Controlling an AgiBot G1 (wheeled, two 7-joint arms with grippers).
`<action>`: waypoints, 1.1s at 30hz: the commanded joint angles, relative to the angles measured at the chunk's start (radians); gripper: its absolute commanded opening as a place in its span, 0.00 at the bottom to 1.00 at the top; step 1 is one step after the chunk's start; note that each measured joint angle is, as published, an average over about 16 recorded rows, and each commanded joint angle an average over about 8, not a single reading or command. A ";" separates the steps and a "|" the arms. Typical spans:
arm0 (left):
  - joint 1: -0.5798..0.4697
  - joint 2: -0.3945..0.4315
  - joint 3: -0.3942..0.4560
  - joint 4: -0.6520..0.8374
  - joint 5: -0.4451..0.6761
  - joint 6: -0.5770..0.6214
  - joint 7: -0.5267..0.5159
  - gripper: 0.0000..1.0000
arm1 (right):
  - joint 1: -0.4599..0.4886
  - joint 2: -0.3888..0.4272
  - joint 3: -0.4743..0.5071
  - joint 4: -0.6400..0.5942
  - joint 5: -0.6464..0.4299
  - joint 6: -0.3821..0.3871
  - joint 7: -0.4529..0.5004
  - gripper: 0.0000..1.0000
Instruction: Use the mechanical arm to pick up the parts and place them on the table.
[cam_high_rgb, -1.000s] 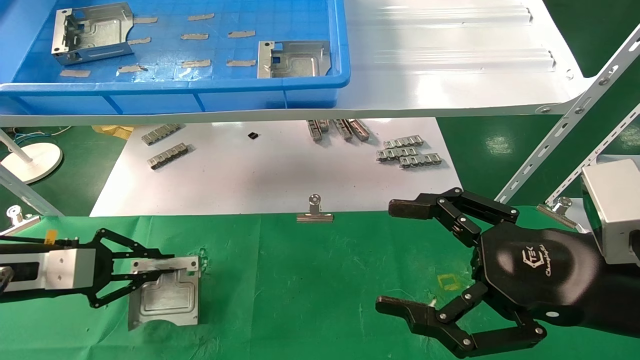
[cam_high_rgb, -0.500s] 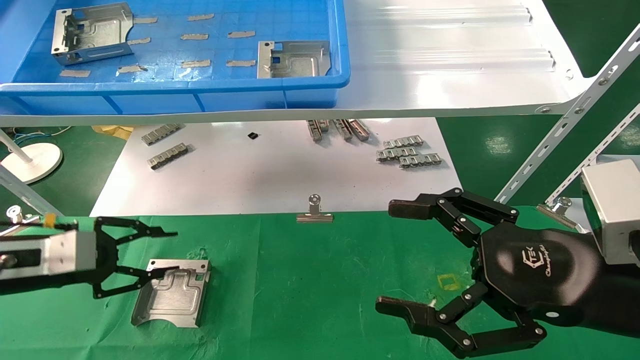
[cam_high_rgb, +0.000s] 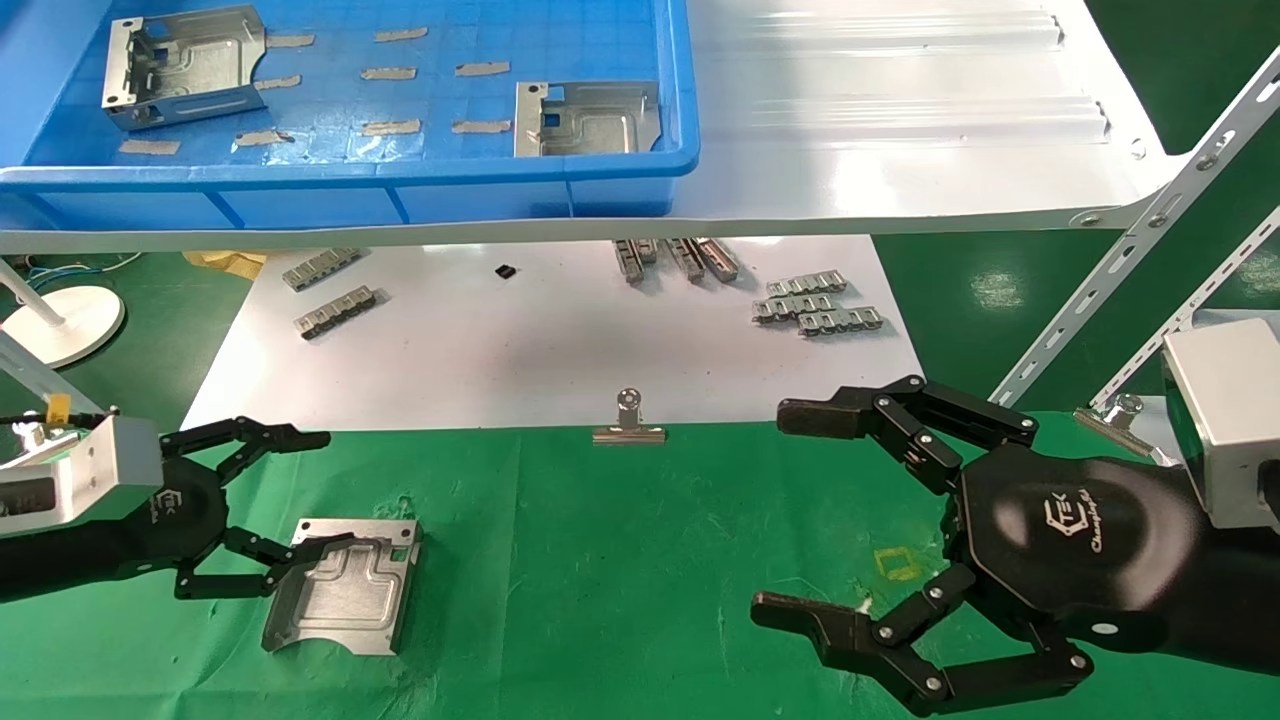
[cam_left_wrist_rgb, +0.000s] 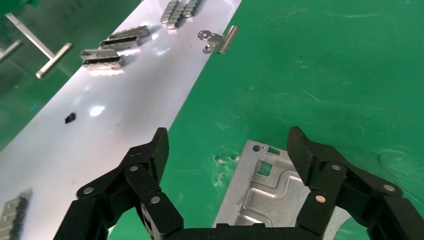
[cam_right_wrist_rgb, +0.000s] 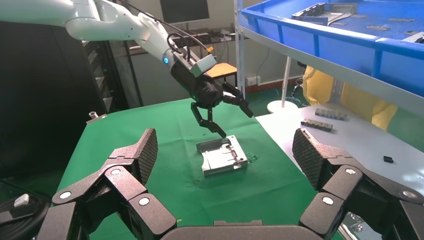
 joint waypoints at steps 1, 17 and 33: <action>-0.003 0.000 0.001 0.001 0.002 0.000 0.010 1.00 | 0.000 0.000 0.000 0.000 0.000 0.000 0.000 1.00; 0.074 -0.024 -0.079 -0.204 -0.038 -0.021 -0.135 1.00 | 0.000 0.000 0.000 0.000 0.000 0.000 0.000 1.00; 0.196 -0.063 -0.201 -0.513 -0.106 -0.051 -0.365 1.00 | 0.000 0.000 0.000 0.000 0.000 0.000 0.000 1.00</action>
